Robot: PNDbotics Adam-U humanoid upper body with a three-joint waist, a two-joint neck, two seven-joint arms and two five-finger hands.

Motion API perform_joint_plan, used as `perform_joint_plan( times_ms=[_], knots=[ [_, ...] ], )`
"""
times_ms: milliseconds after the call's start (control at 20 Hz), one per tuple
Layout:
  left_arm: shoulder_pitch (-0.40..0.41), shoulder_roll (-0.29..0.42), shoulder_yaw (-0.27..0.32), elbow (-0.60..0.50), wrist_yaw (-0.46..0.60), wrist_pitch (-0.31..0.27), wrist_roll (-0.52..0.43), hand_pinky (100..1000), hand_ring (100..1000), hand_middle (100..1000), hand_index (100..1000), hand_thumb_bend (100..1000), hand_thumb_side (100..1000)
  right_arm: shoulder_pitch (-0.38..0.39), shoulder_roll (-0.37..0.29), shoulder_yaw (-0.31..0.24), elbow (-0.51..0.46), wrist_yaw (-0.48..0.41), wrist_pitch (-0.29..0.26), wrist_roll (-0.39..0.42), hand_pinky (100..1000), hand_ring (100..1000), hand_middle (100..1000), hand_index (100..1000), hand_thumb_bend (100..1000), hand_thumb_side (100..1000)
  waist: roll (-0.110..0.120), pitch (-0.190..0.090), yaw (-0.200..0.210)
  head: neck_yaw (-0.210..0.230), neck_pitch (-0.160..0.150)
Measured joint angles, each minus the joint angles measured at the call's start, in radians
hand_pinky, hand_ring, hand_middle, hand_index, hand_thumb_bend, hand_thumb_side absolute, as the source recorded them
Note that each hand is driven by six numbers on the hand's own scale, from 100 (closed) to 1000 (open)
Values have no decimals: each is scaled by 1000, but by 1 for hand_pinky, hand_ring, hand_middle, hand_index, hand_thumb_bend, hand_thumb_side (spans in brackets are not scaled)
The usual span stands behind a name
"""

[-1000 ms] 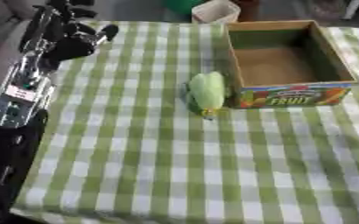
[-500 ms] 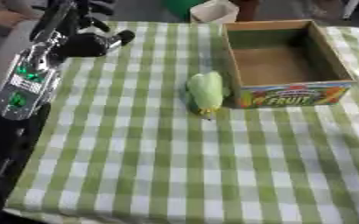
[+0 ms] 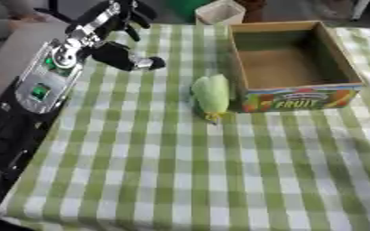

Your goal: Pick up objects on the table and place them in the box.

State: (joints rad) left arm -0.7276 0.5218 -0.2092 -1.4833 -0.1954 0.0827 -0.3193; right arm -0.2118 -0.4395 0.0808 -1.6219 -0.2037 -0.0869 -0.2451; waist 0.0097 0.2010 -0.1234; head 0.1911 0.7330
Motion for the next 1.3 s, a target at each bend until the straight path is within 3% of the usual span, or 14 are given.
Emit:
perform_joint_plan(
  times_ms=[400,1300],
  knots=[
    [-88,-115,-64,143,-148,-56,-28,623,739,731,765,712,100,-3,3,6,0,0,2,6,616,624,559,663,100,590,0,0,-8,12,-2],
    [-148,-230,-71,392,-308,-179,-154,643,745,741,773,736,100,-7,7,7,0,0,1,11,617,624,559,663,100,592,-2,4,-18,23,-4]
  ],
)
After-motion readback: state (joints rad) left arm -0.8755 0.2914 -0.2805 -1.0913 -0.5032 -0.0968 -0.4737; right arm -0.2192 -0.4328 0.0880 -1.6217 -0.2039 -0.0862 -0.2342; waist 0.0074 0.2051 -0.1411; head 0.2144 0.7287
